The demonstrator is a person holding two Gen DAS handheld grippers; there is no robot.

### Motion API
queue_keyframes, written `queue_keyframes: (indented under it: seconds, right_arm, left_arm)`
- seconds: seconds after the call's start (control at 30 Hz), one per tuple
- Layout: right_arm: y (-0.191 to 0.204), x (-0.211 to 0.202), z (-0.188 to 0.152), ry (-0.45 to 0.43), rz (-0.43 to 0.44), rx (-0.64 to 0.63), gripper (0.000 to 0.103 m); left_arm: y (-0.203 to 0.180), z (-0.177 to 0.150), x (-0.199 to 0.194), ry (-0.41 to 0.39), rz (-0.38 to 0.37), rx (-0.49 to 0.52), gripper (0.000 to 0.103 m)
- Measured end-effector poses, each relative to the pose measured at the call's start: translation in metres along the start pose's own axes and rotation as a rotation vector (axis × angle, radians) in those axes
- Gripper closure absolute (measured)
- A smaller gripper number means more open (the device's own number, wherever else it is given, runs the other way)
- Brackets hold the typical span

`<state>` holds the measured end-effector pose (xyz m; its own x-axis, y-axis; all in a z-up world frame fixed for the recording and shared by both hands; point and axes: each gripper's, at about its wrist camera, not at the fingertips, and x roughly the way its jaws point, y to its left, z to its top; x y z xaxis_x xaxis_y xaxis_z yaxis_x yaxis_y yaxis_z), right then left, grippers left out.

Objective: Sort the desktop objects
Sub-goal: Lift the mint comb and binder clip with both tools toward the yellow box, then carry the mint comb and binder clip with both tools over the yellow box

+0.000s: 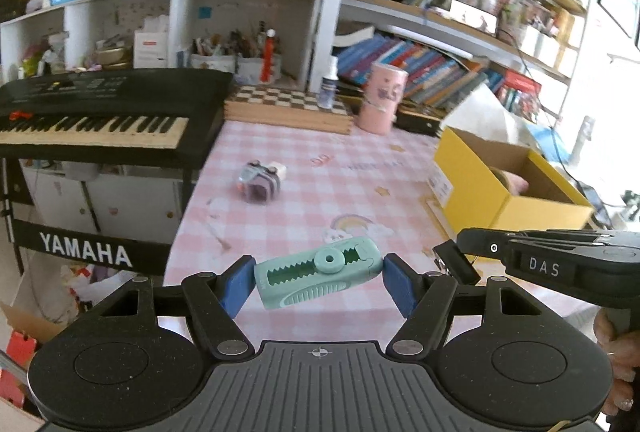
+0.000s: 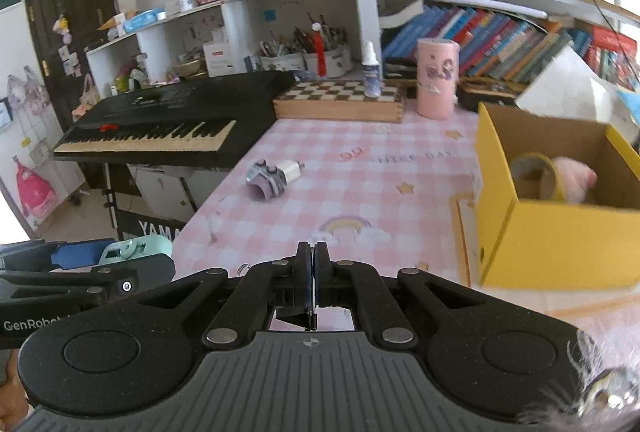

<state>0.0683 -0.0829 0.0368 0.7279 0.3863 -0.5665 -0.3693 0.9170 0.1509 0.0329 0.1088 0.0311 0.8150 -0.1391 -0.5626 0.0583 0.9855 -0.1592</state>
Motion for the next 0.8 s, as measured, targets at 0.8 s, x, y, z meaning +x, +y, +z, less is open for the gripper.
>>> queue_keyframes:
  seconds: [0.8]
  right_arm:
    - [-0.061, -0.077, -0.057, 0.038, -0.262, 0.202, 0.101]
  left_arm:
    - [-0.083, -0.020, 0.015, 0.100, -0.282, 0.159, 0.033]
